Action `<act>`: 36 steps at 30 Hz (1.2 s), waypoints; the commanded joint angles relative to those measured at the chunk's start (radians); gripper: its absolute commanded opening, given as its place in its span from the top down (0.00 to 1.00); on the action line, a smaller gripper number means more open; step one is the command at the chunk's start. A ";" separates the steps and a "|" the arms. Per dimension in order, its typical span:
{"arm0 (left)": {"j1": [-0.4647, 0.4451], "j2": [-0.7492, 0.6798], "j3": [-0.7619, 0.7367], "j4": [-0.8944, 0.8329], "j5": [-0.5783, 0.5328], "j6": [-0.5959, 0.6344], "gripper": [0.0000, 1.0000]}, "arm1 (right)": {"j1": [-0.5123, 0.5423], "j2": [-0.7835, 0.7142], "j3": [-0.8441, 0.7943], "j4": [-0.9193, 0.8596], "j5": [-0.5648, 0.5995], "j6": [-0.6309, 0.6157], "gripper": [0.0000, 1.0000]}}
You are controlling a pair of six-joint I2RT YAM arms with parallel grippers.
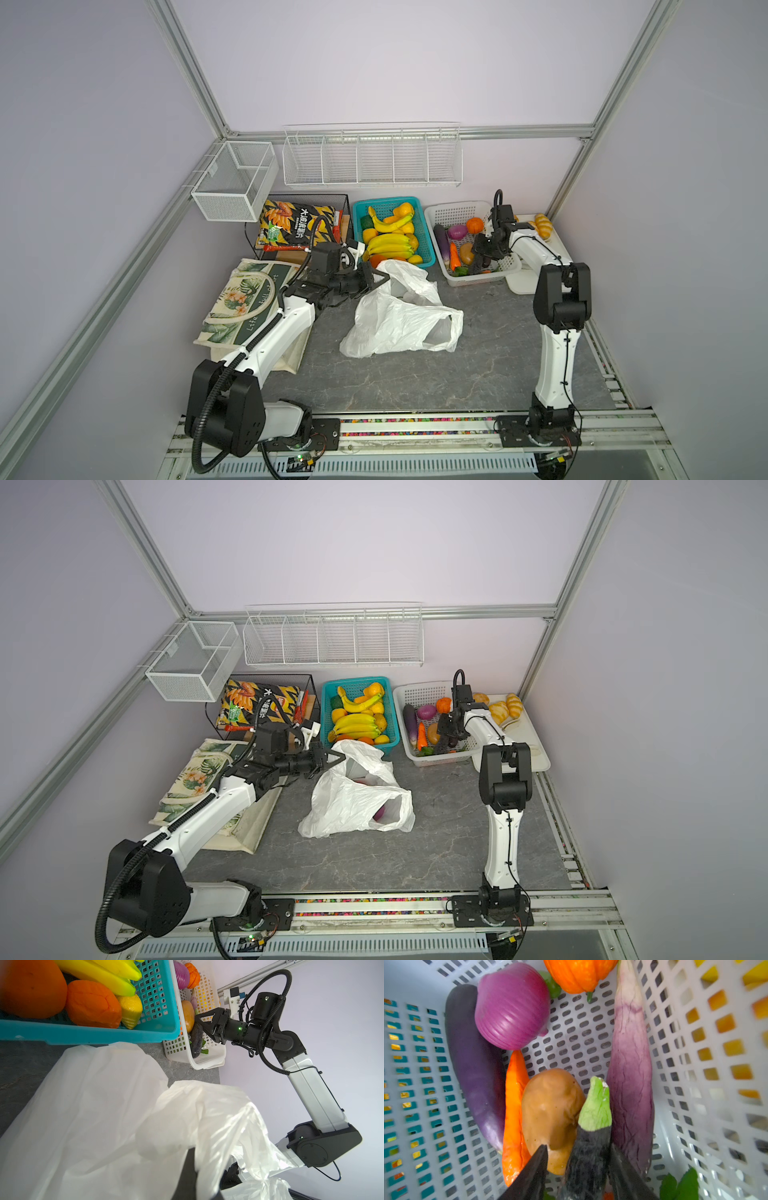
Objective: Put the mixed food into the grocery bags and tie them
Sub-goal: 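Grasp the dark eggplant by its green stem with the right gripper, then carry the dark eggplant over the white bag and lower it in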
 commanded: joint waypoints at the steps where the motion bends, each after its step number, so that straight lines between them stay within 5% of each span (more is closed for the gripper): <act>1: 0.002 -0.017 -0.013 0.004 -0.006 0.013 1.00 | 0.005 0.036 0.012 -0.009 -0.011 0.002 0.48; 13: 0.002 -0.018 -0.009 0.004 -0.004 0.014 1.00 | -0.004 -0.045 0.014 -0.004 0.010 -0.018 0.73; 21: 0.002 -0.024 -0.012 0.014 -0.004 0.008 1.00 | -0.004 -0.289 -0.137 0.101 -0.014 -0.001 0.76; 29: 0.002 -0.016 -0.010 0.022 -0.002 0.003 1.00 | 0.070 -0.713 -0.540 0.227 -0.102 0.050 0.76; 36: 0.003 -0.011 -0.006 0.020 0.007 0.001 1.00 | 0.246 -1.065 -0.904 0.222 -0.093 -0.092 0.75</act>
